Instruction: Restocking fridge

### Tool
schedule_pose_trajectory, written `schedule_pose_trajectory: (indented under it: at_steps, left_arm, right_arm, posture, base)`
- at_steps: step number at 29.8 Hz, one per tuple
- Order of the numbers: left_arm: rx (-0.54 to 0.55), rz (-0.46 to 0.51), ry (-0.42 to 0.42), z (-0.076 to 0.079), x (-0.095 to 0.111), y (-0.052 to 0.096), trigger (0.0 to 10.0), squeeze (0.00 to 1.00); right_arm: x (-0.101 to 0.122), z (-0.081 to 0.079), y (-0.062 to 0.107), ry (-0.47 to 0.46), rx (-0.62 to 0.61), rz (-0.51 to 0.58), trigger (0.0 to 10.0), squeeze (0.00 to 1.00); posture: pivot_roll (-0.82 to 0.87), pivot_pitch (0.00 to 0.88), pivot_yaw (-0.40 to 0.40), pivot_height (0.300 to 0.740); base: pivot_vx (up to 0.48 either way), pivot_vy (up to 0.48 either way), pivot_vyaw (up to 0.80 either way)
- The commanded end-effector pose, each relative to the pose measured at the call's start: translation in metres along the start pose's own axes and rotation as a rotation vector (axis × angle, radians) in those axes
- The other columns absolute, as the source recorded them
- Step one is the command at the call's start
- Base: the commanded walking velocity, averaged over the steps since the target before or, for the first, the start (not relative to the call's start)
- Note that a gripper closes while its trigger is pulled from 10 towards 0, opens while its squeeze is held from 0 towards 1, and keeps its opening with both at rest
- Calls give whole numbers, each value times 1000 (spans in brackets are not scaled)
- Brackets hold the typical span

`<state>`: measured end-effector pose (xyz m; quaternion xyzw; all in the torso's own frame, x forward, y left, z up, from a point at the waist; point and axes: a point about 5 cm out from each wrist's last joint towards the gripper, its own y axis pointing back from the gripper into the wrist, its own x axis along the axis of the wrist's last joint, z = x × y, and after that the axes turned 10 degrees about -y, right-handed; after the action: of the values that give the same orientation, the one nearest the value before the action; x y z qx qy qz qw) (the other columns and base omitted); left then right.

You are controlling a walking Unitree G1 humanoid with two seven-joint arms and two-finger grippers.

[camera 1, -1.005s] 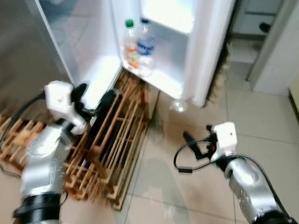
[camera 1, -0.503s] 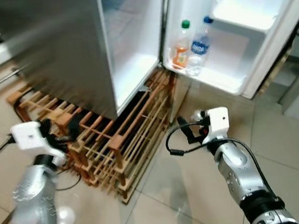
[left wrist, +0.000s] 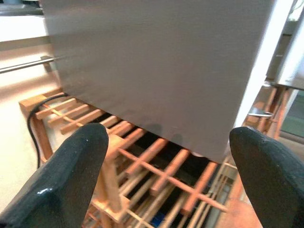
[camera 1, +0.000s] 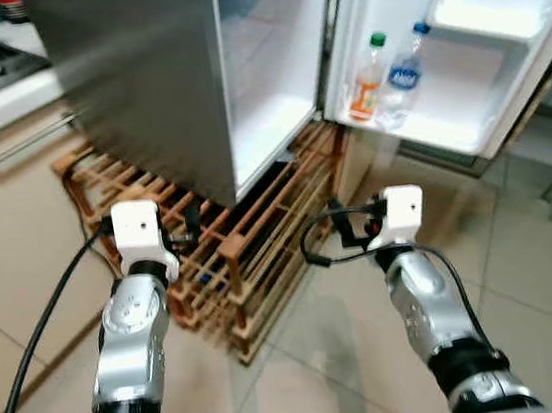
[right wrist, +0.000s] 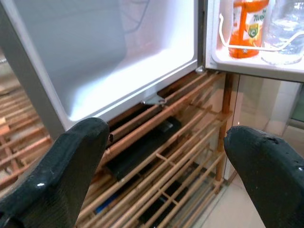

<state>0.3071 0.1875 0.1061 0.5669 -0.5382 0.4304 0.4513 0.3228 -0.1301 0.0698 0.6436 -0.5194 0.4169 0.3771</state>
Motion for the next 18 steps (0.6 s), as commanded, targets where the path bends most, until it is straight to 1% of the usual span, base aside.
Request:
schedule_pose_trajectory:
  at_steps: [1, 2, 5, 10, 13, 15, 18]
  left_arm:
    - [20, 20, -20, -2, 7, -7, 10000, 0]
    - [20, 20, -20, -2, 7, -7, 10000, 0]
    - [26, 22, -10, 1, 7, -9, 10000, 0]
    - [31, 38, -45, 0, 8, -9, 10000, 0]
    - [45, 34, -53, -2, 6, -7, 10000, 0]
    - [57, 26, -43, -1, 4, -6, 10000, 0]
    - [52, 37, -41, 3, 5, -3, 10000, 0]
  right_arm:
    - [4, -2, -4, -13, 5, 22, 10000, 0]
    - [4, -2, -4, -13, 5, 22, 10000, 0]
    - [3, -4, -4, -17, 10, 22, 10000, 0]
    - [-1, -10, -3, -14, 41, 7, 10000, 0]
    - [-5, -11, -2, -12, 47, -6, 10000, 0]
    - [-6, -12, -2, -12, 53, -13, 10000, 0]
    - [-4, -15, -3, 20, 82, -13, 10000, 0]
  posture:
    - [-138, 0, 8, 740]
    - [-138, 0, 8, 740]
    - [-142, 0, 16, 740]
    - [-129, 0, 12, 740]
    - [-121, 0, 10, 740]
    - [-118, 0, 8, 740]
    - [-115, 0, 2, 740]
  base:
    - [0, 394, 438]
    - [0, 394, 438]
    - [0, 0, 440]
    - [0, 0, 440]
    - [0, -480, 438]
    - [0, -480, 441]
    - [0, -480, 438]
